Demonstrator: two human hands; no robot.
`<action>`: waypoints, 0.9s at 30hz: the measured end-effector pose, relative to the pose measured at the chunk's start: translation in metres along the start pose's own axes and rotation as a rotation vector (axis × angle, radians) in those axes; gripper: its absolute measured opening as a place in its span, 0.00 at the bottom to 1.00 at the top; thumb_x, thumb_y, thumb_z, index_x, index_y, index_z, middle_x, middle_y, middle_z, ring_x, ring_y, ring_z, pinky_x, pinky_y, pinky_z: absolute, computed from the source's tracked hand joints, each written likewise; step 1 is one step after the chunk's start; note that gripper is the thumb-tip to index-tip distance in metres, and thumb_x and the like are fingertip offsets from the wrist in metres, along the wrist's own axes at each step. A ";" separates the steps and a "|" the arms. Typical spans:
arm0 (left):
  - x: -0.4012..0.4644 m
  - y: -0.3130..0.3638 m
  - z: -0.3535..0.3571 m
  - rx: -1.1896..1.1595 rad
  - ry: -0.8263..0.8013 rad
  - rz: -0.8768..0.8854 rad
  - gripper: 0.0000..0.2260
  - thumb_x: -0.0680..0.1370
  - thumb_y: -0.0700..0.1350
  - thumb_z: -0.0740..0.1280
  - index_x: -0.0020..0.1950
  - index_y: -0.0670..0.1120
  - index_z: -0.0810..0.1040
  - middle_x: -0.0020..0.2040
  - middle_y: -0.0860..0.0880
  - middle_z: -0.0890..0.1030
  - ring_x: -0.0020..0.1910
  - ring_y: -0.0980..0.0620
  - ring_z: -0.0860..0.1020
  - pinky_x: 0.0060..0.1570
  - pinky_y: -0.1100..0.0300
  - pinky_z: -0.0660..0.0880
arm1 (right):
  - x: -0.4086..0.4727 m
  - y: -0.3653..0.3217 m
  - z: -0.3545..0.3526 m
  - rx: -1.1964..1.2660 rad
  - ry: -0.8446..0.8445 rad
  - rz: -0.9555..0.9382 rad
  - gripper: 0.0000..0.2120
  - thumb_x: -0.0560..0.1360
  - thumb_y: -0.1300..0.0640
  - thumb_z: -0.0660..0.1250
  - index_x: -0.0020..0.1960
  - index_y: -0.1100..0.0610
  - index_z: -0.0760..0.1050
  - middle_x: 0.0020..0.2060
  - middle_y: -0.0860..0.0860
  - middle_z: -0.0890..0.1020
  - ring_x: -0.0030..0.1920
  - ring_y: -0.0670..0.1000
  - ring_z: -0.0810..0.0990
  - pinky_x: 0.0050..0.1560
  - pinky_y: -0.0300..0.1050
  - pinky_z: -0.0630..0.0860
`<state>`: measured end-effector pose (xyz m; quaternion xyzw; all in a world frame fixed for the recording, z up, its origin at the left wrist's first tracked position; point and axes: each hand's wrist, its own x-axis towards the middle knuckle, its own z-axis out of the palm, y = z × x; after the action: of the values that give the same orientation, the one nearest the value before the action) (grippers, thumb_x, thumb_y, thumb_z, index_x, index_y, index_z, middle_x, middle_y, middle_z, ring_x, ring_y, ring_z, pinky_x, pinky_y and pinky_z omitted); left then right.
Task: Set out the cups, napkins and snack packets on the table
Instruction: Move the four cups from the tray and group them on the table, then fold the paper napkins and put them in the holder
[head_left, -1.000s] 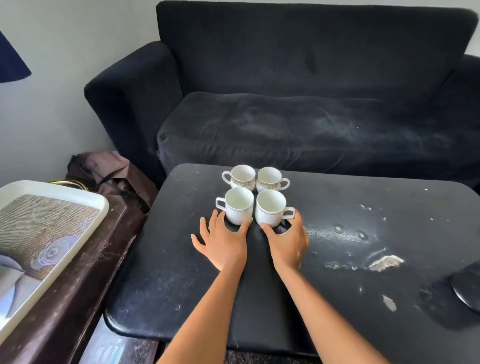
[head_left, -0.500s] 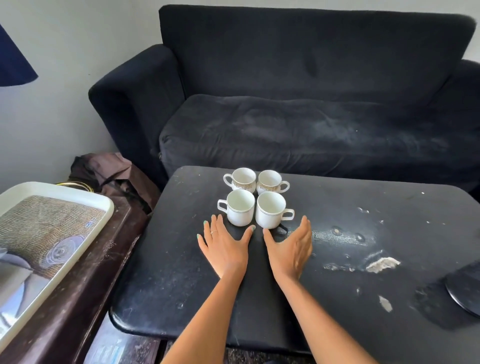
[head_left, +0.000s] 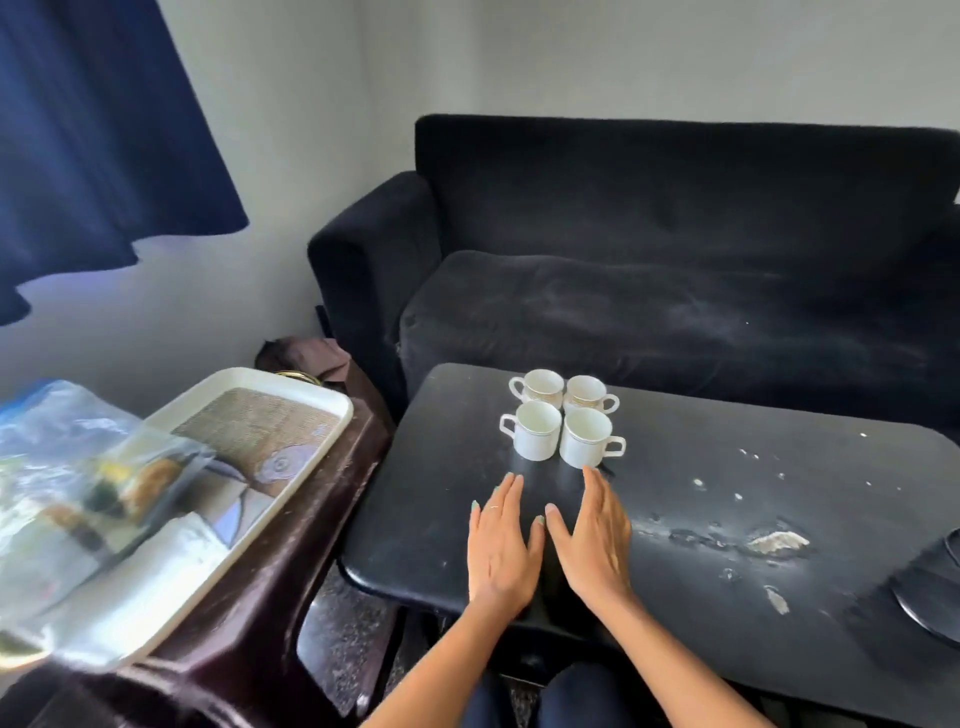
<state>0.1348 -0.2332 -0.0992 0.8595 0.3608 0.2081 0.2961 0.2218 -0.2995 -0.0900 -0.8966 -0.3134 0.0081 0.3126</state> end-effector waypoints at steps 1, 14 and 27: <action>-0.003 0.000 -0.012 -0.004 0.022 0.003 0.25 0.82 0.50 0.57 0.77 0.47 0.57 0.77 0.52 0.60 0.77 0.57 0.54 0.75 0.56 0.42 | -0.002 -0.010 -0.004 0.005 0.001 -0.027 0.31 0.76 0.51 0.65 0.74 0.62 0.59 0.72 0.58 0.66 0.72 0.57 0.64 0.70 0.51 0.60; -0.030 -0.064 -0.190 0.217 0.278 -0.121 0.30 0.77 0.51 0.63 0.76 0.43 0.58 0.75 0.45 0.65 0.72 0.44 0.65 0.72 0.49 0.58 | -0.044 -0.171 -0.001 0.108 -0.065 -0.409 0.18 0.78 0.50 0.61 0.65 0.55 0.70 0.64 0.53 0.71 0.65 0.54 0.69 0.64 0.49 0.64; -0.053 -0.150 -0.236 0.186 -0.228 -0.795 0.42 0.78 0.60 0.58 0.76 0.33 0.41 0.78 0.37 0.42 0.77 0.40 0.42 0.75 0.47 0.45 | -0.073 -0.276 0.077 0.042 -0.535 -0.602 0.14 0.77 0.53 0.60 0.60 0.56 0.73 0.61 0.54 0.70 0.63 0.54 0.68 0.64 0.48 0.63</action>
<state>-0.1092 -0.1039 -0.0313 0.6941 0.6463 -0.0521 0.3127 -0.0071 -0.1298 -0.0091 -0.7245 -0.6320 0.1556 0.2268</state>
